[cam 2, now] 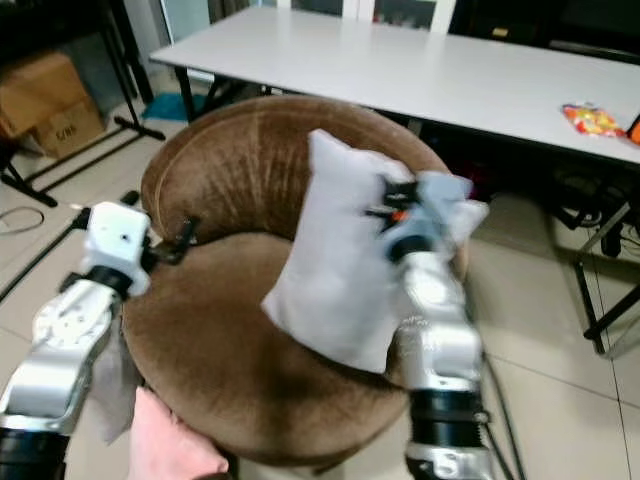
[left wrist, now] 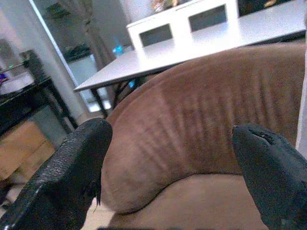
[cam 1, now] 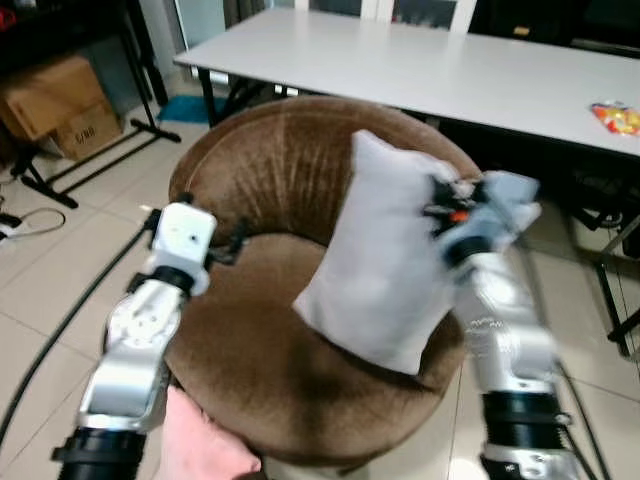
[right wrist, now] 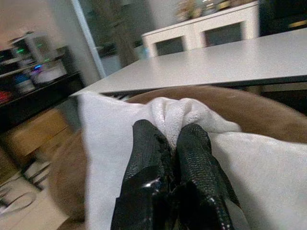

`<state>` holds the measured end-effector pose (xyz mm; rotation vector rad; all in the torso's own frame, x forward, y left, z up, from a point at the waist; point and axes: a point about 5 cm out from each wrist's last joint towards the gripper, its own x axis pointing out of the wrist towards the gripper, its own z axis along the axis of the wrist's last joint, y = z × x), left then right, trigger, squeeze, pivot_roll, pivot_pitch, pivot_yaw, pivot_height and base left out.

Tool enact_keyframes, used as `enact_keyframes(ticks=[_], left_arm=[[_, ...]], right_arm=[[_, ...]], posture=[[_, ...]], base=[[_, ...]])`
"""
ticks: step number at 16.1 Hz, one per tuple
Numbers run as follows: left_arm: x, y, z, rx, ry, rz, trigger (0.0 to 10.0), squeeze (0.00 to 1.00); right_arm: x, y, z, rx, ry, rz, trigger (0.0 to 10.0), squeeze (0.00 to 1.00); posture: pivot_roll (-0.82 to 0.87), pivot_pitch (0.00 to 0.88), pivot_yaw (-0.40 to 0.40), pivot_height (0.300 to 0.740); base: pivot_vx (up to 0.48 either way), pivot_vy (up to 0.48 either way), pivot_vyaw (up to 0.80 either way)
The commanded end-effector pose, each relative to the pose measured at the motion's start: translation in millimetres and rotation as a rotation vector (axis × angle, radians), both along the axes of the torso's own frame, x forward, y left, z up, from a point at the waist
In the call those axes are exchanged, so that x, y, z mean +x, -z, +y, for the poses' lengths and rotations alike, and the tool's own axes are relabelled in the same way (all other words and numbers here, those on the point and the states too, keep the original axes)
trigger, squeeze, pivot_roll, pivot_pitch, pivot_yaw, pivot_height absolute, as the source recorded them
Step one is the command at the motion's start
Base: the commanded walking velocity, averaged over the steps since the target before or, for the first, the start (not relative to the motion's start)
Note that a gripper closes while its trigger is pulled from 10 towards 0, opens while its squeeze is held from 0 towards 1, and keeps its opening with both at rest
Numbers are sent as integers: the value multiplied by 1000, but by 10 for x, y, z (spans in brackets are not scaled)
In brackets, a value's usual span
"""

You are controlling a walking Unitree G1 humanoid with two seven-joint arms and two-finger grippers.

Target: Move the pillow to the sofa from floor

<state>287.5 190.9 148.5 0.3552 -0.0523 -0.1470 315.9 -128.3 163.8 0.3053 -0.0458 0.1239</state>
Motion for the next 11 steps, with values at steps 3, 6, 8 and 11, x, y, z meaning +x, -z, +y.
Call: enact_keyframes(ticks=[3, 6, 8, 11], left_arm=[[2, 29, -67, 70, 43, 6, 10000, 0], [95, 0, -83, 108, 250, 41, 10000, 1000], [243, -108, -48, 214, 344, 33, 10000, 1000], [439, -242, -179, 270, 501, 24, 10000, 1000]], right_arm=[[32, -139, -45, -17, 4, -68, 10000, 0], [67, -75, 39, -78, -54, -47, 10000, 0], [65, -32, 98, -102, -96, -34, 10000, 0], [6, 72, 207, -202, -197, -24, 10000, 0]], posture=[[9, 0, 1, 740], [22, 0, -7, 740], [22, 0, -9, 740], [21, 0, -8, 740]], base=[[0, 0, 0], [0, 0, 0], [0, 0, 0], [0, 0, 0]])
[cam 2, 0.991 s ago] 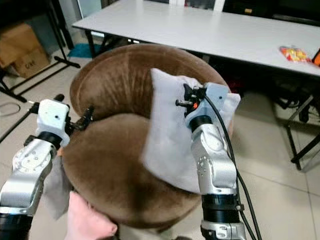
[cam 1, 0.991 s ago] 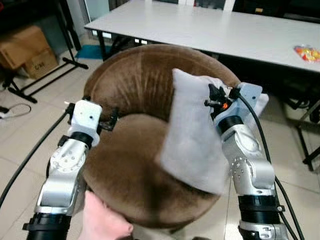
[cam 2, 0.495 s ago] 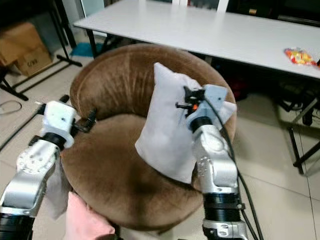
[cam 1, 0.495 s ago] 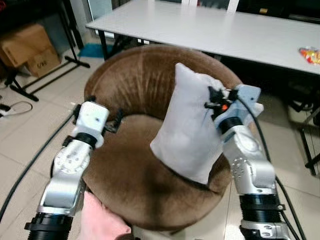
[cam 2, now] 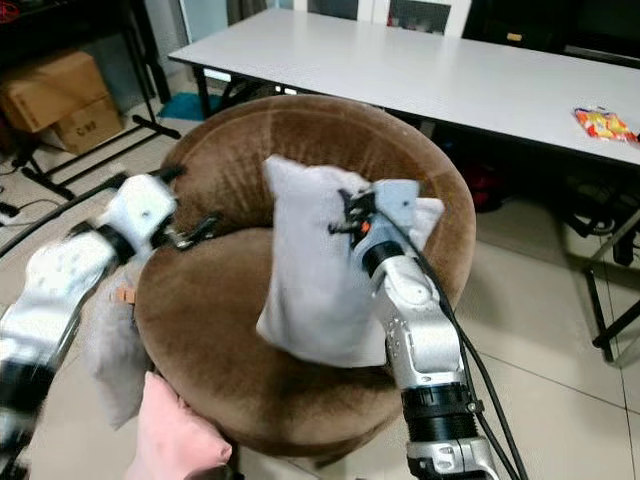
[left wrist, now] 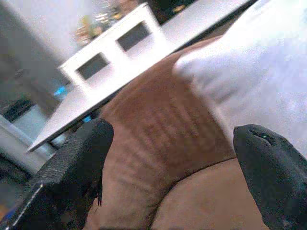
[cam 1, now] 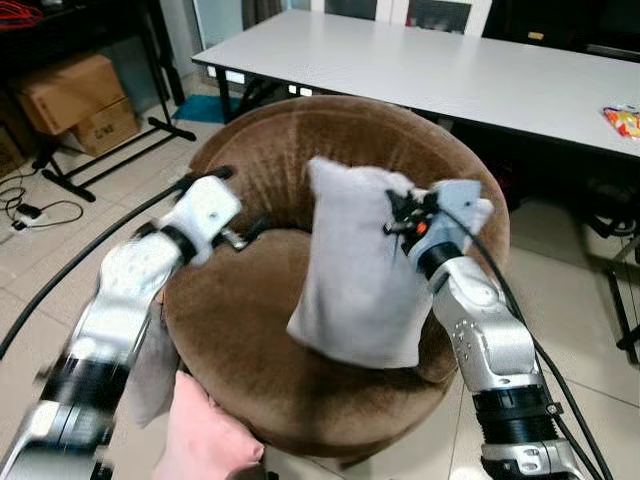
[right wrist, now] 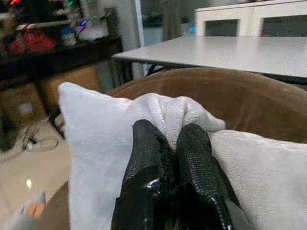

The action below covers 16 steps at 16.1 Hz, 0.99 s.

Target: Move the pillow to the sofa from floor

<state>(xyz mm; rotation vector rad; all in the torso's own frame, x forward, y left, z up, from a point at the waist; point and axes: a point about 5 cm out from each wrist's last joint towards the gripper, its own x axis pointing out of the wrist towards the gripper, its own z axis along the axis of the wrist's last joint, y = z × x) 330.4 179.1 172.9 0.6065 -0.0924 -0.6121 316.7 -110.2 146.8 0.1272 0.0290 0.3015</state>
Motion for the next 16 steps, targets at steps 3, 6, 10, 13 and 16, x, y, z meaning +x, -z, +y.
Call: enact_keyframes(ticks=[3, 6, 10, 13, 16], left_arm=[[127, 13, -293, 39, 200, 66, 10000, 1000], [351, 64, -461, 25, 247, 154, 10000, 1000], [404, 324, -358, -10, 216, 402, 10000, 0], [264, 584, -340, 11, 318, 615, 10000, 0], [191, 754, -334, 100, 320, 656, 0, 0]], right_arm=[[-78, -59, 139, -63, -108, -79, 10000, 0], [-157, -62, 206, -87, -182, -116, 10000, 0], [-229, -135, 223, -40, -267, -158, 10000, 0], [-243, -171, 250, -34, -311, -176, 10000, 0], [-238, -182, 261, -36, -328, -179, 10000, 0]], posture=[[9, 0, -3, 740], [-24, 0, 16, 740], [-36, 0, 15, 740], [-37, 0, 8, 740], [-34, 0, -5, 740]], base=[[0, 0, 0], [0, 0, 0], [0, 0, 0], [0, 0, 0], [0, 0, 0]])
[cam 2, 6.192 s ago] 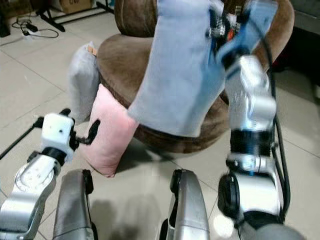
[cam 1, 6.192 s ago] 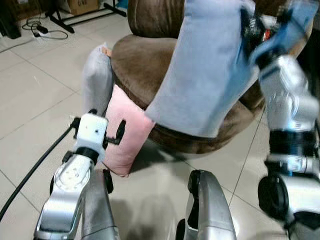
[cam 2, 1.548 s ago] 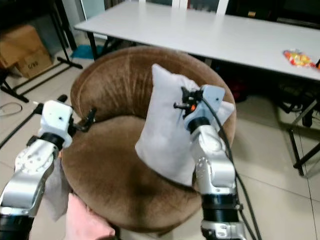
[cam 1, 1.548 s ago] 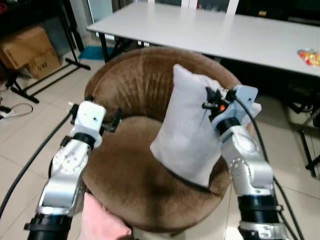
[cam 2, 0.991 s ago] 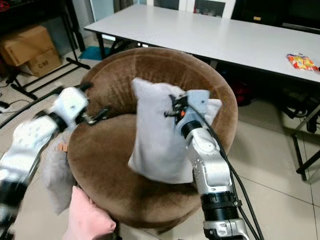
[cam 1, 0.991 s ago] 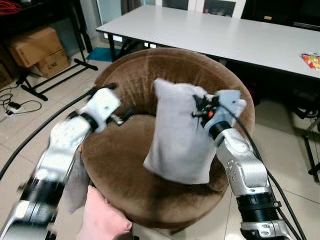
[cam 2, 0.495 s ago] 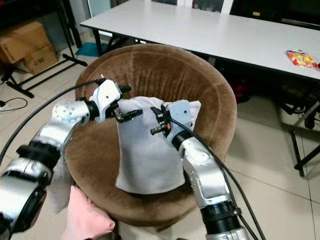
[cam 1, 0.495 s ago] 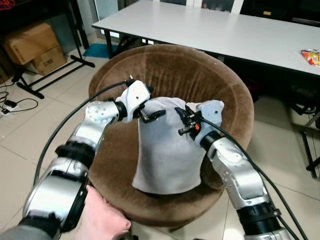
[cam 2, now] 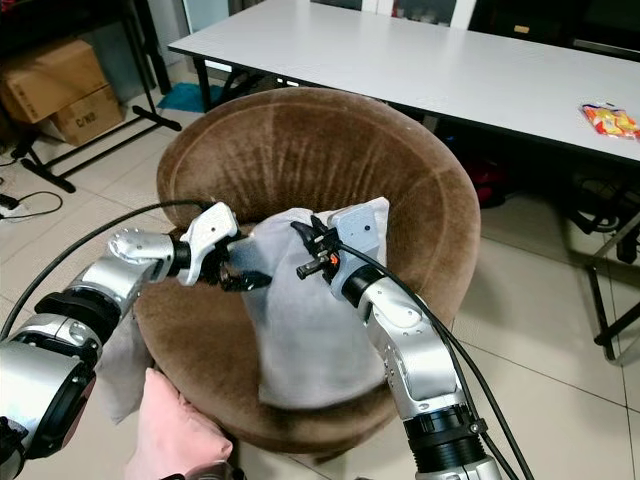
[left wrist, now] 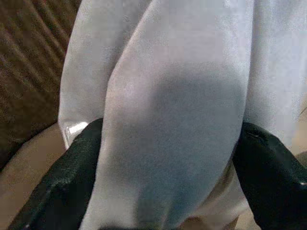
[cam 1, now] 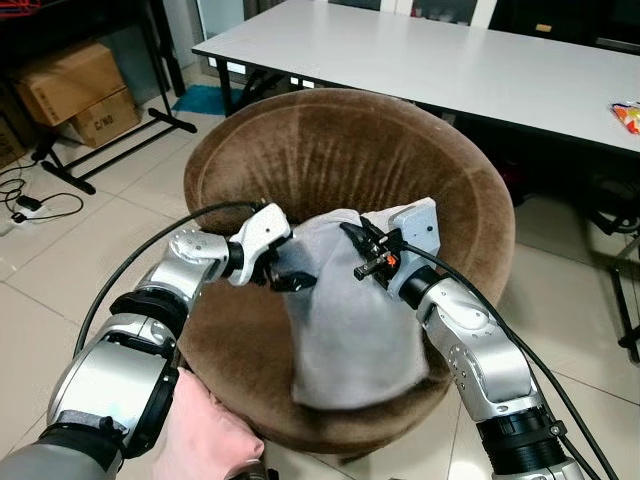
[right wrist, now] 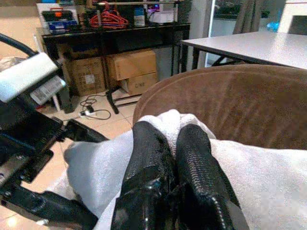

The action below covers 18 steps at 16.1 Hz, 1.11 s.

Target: Move the pillow to the sofa from floor

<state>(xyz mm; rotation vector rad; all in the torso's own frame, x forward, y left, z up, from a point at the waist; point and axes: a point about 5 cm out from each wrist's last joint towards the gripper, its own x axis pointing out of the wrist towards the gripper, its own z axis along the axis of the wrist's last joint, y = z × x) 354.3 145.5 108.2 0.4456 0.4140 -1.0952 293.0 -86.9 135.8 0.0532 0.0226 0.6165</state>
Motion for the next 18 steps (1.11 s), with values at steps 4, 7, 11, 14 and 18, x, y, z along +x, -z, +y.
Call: enact_keyframes(ticks=[4, 7, 11, 14, 18], left_arm=[[-41, 118, -25, 32, -6, 0, 0, 0], [-42, 132, -29, 36, -12, -10, 0, 0], [-48, 158, -18, 49, -24, -23, 0, 0], [-51, 168, 1, 61, -28, -30, 0, 0], [-36, 163, 37, 87, -47, -52, 0, 0]], right_arm=[[-4, -280, 34, 44, -31, -131, 10000, 0], [0, -271, 37, 39, -35, -129, 10000, 0], [2, -262, 43, 31, -43, -127, 10000, 0], [7, -265, 46, 28, -47, -128, 10000, 0], [14, -263, 44, 22, -48, -129, 10000, 0]], posture=[[-35, 0, -5, 740], [-35, 0, -5, 740], [-32, 0, -16, 740], [-34, 0, -13, 740], [-35, 0, -14, 740]], base=[[0, 0, 0], [0, 0, 0], [0, 0, 0], [0, 0, 0], [0, 0, 0]])
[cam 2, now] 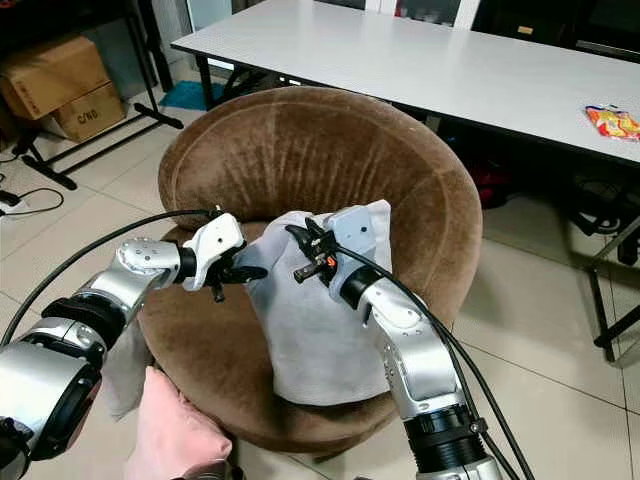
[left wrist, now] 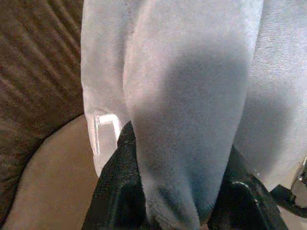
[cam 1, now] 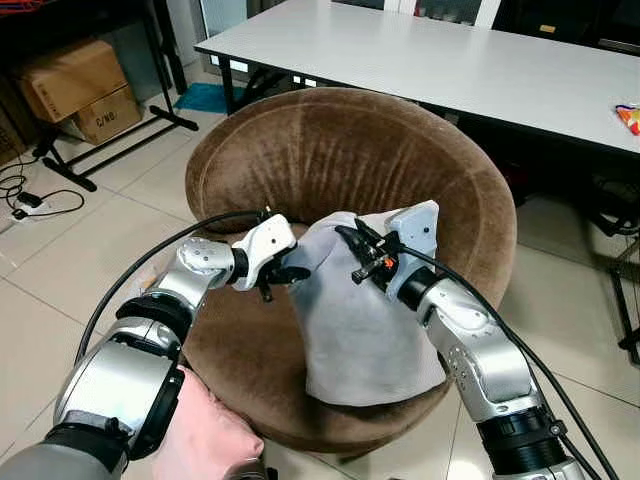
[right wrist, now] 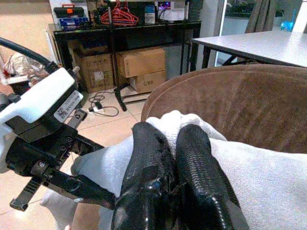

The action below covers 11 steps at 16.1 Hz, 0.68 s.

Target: Move the pillow to the sofa from floor

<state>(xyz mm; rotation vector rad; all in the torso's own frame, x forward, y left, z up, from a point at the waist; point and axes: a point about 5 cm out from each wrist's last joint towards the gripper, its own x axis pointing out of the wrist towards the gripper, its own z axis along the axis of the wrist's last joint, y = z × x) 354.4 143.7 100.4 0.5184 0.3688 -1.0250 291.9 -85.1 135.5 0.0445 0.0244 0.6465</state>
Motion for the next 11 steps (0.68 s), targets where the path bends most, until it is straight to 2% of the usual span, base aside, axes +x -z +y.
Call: enact_keyframes(ticks=[1, 4, 5, 6, 9, 11], left_arm=[[-31, 80, 61, 45, -14, 31, 0, 0], [-4, 59, 88, 57, -48, -5, 0, 0], [1, 66, 109, 71, -67, -17, 0, 0], [7, 81, 137, 101, -91, -34, 0, 0], [50, 97, 261, 195, -203, -89, 0, 0], [166, -25, 407, 232, -393, -199, 0, 0]], right_arm=[[26, -266, 24, 32, -18, -127, 10000, 0], [37, -260, 14, 33, -19, -119, 10000, 0], [42, -241, 8, 41, -14, -98, 10000, 67], [50, -222, -10, 44, -4, -83, 10000, 1000], [78, -208, -72, 48, 41, -75, 10000, 1000], [122, -212, -161, 7, 106, -104, 10000, 1000]], posture=[[-35, 0, -15, 740], [-32, 0, -20, 740], [-32, 0, -20, 740], [-32, 0, -20, 740], [-38, 0, -16, 740], [-38, 0, -16, 740]], base=[[0, 0, 0], [0, 0, 0], [0, 0, 0], [0, 0, 0], [0, 0, 0], [0, 0, 0]])
